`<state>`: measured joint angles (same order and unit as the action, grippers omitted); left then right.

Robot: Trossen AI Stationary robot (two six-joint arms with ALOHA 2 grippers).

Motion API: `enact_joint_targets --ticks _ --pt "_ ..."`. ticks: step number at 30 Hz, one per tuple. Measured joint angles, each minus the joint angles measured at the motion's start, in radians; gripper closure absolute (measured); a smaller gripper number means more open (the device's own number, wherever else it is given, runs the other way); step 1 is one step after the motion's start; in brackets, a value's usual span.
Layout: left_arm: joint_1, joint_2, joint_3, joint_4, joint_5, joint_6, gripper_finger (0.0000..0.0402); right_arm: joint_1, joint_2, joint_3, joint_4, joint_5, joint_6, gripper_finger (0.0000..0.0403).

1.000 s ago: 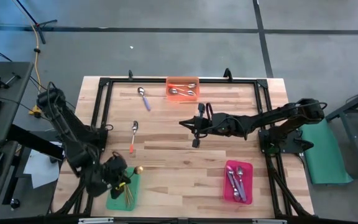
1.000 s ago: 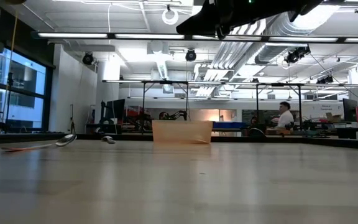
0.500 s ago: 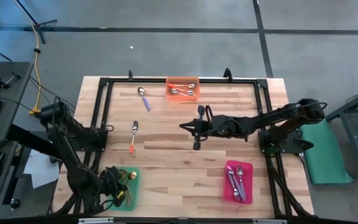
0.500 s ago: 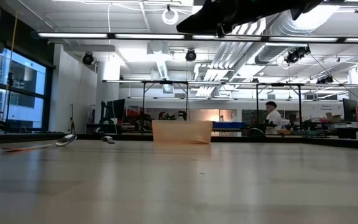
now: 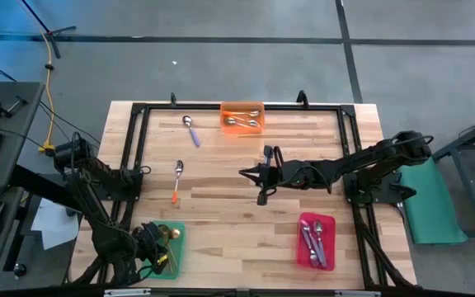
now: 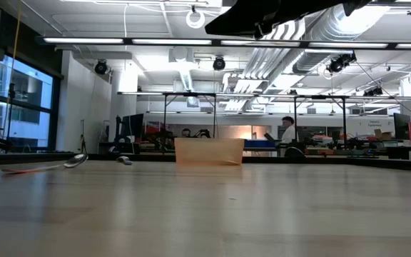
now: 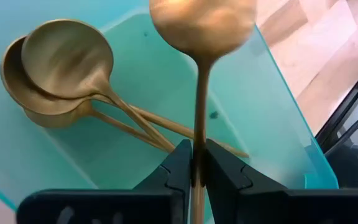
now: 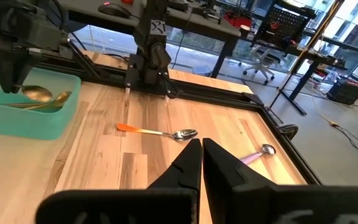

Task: Sort silverware by color (type)
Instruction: Put the golden spoon into the green bin, then put the orange spoon into the orange bin

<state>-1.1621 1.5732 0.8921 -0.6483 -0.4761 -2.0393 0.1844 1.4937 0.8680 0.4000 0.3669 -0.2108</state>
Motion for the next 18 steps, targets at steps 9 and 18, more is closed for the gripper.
enact_joint_targets --ticks 9,18 --pt "-0.003 -0.050 0.000 -0.012 0.025 0.093 0.0299 0.000 0.000 0.000 0.000 0.001 0.000 0.0403" --pt "0.071 -0.225 0.000 -0.082 -0.097 0.497 0.0305 -0.026 0.000 0.000 -0.002 -0.002 0.025 0.0403"
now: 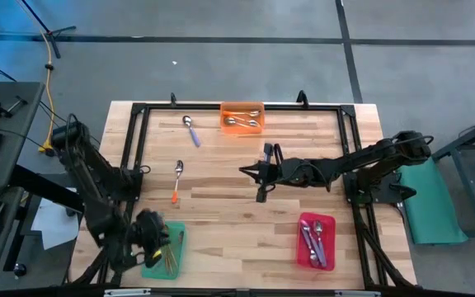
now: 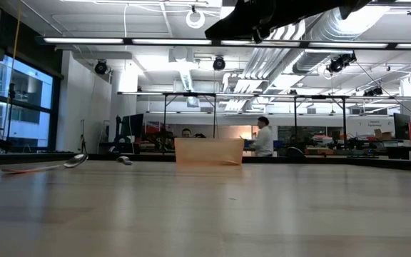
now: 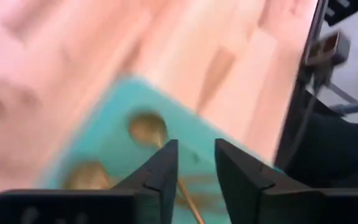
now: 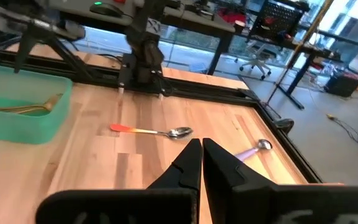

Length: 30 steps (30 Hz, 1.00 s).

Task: Sort silverware by color (type)
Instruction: Put the orange spoon into the orange bin

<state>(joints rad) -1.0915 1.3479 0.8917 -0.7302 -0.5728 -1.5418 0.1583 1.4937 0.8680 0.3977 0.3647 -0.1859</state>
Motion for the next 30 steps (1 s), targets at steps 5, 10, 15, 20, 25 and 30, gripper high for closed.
enact_joint_targets --ticks 5,10,15,20,25,30 --pt "0.131 -0.129 -0.038 -0.009 -0.057 0.284 0.0375 -0.064 0.000 0.000 0.005 -0.159 0.042 0.0403" --pt "0.297 -0.303 -0.215 0.153 -0.021 0.508 0.0396 -0.114 0.000 0.000 0.042 -0.232 0.024 0.0403" --pt "0.510 -0.470 -0.425 0.471 0.121 0.745 0.0401 -0.182 0.008 0.000 0.068 -0.313 -0.002 0.0403" --pt "0.721 -0.551 -0.542 0.616 0.269 0.874 0.0401 -0.283 0.077 0.000 0.122 -0.484 0.014 0.0403" --pt "0.858 -0.557 -0.580 0.610 0.360 0.894 0.0398 -0.349 0.156 0.000 0.148 -0.541 0.032 0.0403" --pt "0.977 -0.529 -0.580 0.634 0.369 0.952 0.0373 -0.389 0.254 0.000 0.260 -0.547 0.073 0.0403"
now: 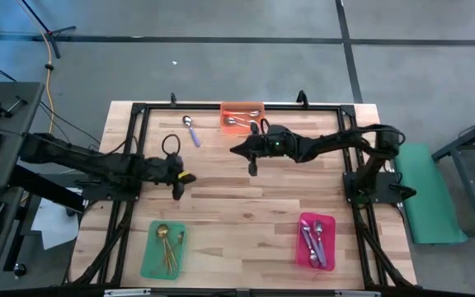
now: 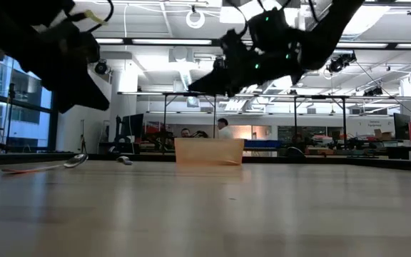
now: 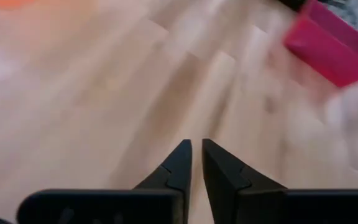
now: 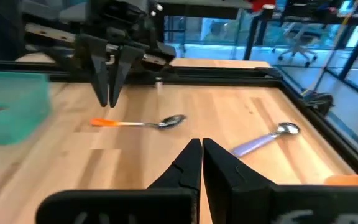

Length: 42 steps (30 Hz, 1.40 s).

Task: Sort silverware by color (type)
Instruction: Put the orange spoon into the orange bin

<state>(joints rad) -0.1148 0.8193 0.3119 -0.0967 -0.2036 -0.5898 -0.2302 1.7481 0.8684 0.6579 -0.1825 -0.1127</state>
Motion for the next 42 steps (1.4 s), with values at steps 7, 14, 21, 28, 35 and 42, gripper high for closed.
enact_joint_targets --ticks 7,14,21,28,35,42 --pt "0.184 0.053 0.001 0.012 0.040 0.112 0.0332 -0.047 0.119 0.012 0.078 0.003 0.080 0.0403" --pt "0.235 0.066 0.050 -0.245 0.152 0.051 0.0296 -0.038 0.125 0.021 0.071 0.005 0.096 0.0403" --pt "0.180 0.066 0.103 -0.558 0.109 -0.135 0.0261 0.004 0.124 0.021 0.034 0.018 0.087 0.0403" --pt "0.161 0.098 0.058 -0.523 0.064 -0.202 0.0257 0.042 0.124 0.021 0.033 0.022 0.054 0.0403" --pt "0.190 0.192 0.022 -0.426 0.036 -0.169 0.0261 0.076 0.124 0.021 0.033 0.026 0.053 0.0403" --pt "0.200 0.267 0.018 -0.365 0.003 -0.085 0.0294 0.119 0.123 0.021 0.022 0.105 0.053 0.0403"
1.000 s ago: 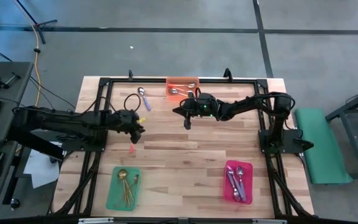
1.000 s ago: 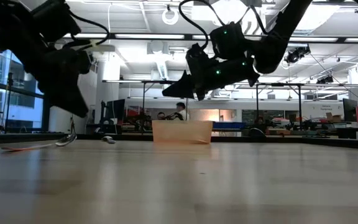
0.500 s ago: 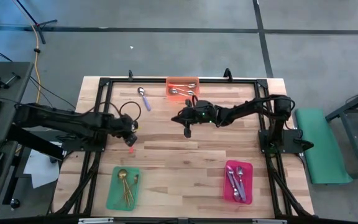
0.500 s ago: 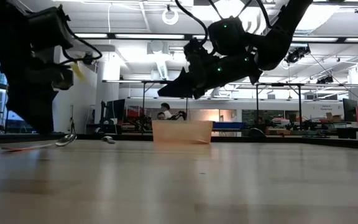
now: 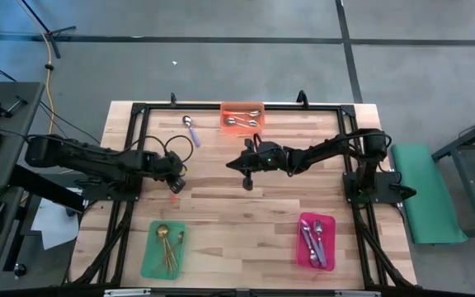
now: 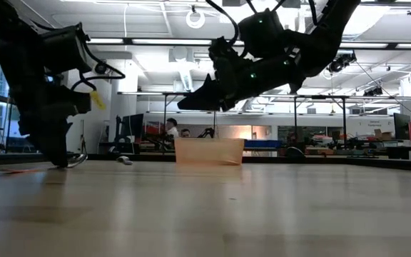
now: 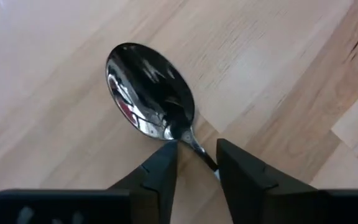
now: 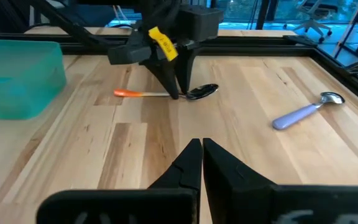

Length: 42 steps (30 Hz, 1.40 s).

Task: Sort silverware by color (type)
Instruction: Put the orange spoon into the orange bin

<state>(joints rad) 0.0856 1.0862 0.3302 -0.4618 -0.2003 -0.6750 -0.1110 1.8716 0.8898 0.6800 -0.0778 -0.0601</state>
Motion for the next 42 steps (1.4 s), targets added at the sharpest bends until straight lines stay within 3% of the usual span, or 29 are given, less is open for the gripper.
enact_joint_targets --ticks 9,13,20,24,28,33,38,42 --pt "-0.001 0.002 -0.002 0.004 -0.011 0.068 0.0394 0.034 -0.001 0.000 -0.003 0.012 0.000 0.0403" --pt "0.000 -0.029 -0.006 0.008 0.003 0.070 0.0395 0.046 -0.001 0.000 -0.019 0.089 0.000 0.0403" --pt "-0.037 -0.135 -0.006 0.166 0.023 0.103 0.0399 0.058 -0.001 0.000 -0.076 0.103 0.000 0.0403" --pt "-0.060 -0.163 -0.033 0.397 0.022 0.147 0.0400 0.060 -0.001 -0.001 -0.062 0.102 0.039 0.0403" --pt "-0.067 -0.156 -0.116 0.800 0.053 0.206 0.0401 0.066 0.025 -0.001 0.086 0.102 0.143 0.0392" --pt "-0.067 -0.132 -0.202 1.235 0.084 0.301 0.0401 0.082 0.090 0.000 0.239 0.086 0.212 0.0334" --pt "-0.067 -0.112 -0.217 1.365 0.107 0.348 0.0401 0.078 0.140 0.086 0.288 -0.004 0.240 0.0267" --pt "-0.067 -0.095 -0.216 1.421 0.112 0.370 0.0401 0.081 0.162 0.197 0.250 -0.073 0.204 0.0245"
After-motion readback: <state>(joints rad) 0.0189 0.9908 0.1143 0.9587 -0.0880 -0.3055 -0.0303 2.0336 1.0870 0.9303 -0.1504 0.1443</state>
